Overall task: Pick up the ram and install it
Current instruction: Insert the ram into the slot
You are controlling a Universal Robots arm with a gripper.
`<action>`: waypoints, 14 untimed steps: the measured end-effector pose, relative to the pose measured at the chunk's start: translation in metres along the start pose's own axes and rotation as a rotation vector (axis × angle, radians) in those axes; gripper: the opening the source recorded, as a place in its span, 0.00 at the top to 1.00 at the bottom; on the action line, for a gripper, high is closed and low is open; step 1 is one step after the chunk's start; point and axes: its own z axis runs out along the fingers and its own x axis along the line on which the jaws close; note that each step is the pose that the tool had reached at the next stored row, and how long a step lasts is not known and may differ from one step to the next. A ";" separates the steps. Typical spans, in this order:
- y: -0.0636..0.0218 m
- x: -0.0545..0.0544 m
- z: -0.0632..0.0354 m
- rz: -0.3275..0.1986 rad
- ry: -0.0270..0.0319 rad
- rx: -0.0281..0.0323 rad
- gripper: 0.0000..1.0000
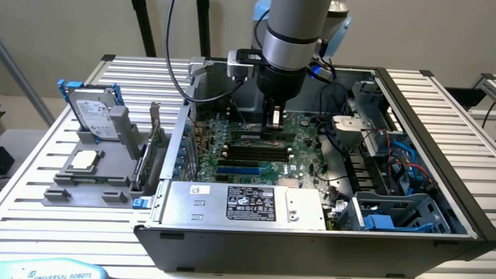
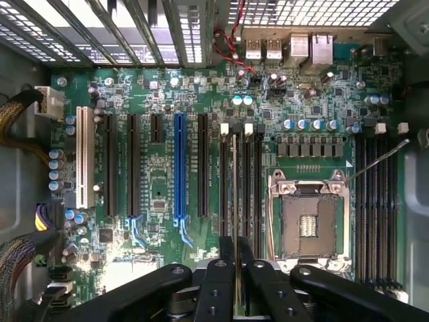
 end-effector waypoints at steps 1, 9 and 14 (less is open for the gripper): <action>-0.0001 0.000 0.0011 0.000 0.0043 0.0001 0.86; -0.0008 0.000 0.0123 0.002 0.0296 0.0010 0.86; -0.0003 0.001 0.0196 0.003 0.0408 0.0014 0.86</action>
